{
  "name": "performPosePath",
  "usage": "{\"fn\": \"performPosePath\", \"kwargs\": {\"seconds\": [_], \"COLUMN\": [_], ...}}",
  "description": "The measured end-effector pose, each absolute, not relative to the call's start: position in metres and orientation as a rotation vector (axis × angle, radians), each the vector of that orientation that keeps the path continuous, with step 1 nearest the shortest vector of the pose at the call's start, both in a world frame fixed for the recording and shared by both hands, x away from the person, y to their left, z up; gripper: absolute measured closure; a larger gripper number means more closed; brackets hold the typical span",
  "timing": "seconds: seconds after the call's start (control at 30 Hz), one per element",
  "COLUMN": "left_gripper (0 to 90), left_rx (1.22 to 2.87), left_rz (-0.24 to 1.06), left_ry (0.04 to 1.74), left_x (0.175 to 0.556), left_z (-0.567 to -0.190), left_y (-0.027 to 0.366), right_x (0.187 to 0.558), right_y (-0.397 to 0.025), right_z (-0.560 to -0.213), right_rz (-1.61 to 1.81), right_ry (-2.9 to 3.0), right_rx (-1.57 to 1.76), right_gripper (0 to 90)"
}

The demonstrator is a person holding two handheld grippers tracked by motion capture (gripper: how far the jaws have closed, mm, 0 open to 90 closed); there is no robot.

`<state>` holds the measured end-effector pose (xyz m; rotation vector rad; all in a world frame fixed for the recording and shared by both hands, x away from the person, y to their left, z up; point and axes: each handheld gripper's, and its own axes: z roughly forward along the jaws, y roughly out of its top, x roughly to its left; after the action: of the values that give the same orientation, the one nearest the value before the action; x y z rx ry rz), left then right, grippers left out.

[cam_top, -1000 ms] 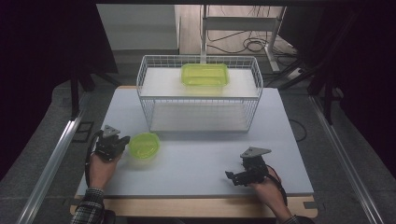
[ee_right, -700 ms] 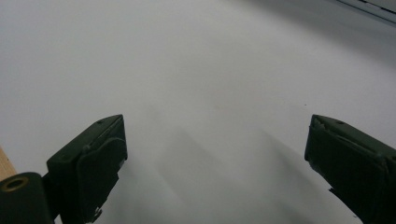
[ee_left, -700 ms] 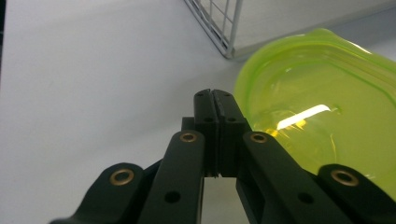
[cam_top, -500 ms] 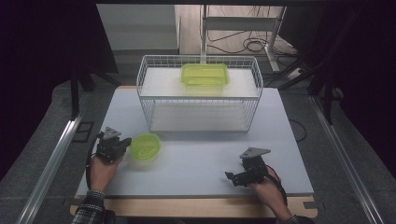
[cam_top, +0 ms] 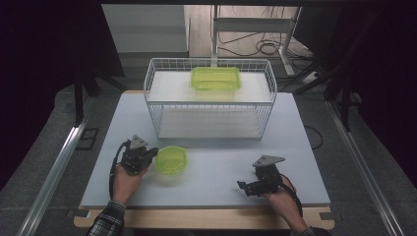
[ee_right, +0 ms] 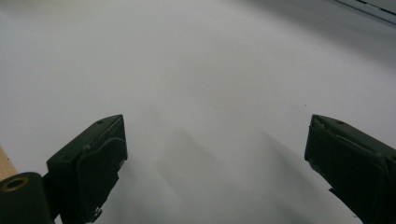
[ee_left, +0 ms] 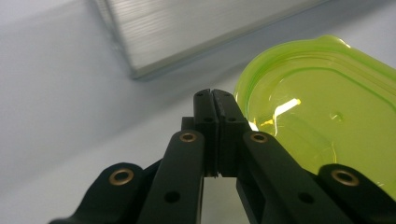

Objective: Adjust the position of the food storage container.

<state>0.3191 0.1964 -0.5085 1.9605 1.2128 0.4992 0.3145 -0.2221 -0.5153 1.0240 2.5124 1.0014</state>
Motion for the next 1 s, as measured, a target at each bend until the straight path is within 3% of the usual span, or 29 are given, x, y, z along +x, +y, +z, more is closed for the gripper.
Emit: {"fn": "performPosePath", "kwargs": {"seconds": [0.47,0.7,1.0], "left_gripper": [88.8,88.4,89.0], "left_rx": [2.023,2.017,2.161], "left_rz": [0.405,0.467,0.311], "left_ry": [1.068,1.089,1.030], "left_x": [0.308,0.295,0.275], "left_z": [-0.505,-0.503,-0.523], "left_y": [0.137,0.145,0.135], "right_x": [0.314,0.314,0.313], "right_y": [-0.222,-0.223,-0.224], "right_z": [-0.516,-0.515,-0.513], "right_rz": [0.998,1.004,1.011], "right_ry": [2.519,2.513,2.507], "right_rx": [1.030,1.029,1.021], "right_gripper": [5.7,5.7,5.7]}}
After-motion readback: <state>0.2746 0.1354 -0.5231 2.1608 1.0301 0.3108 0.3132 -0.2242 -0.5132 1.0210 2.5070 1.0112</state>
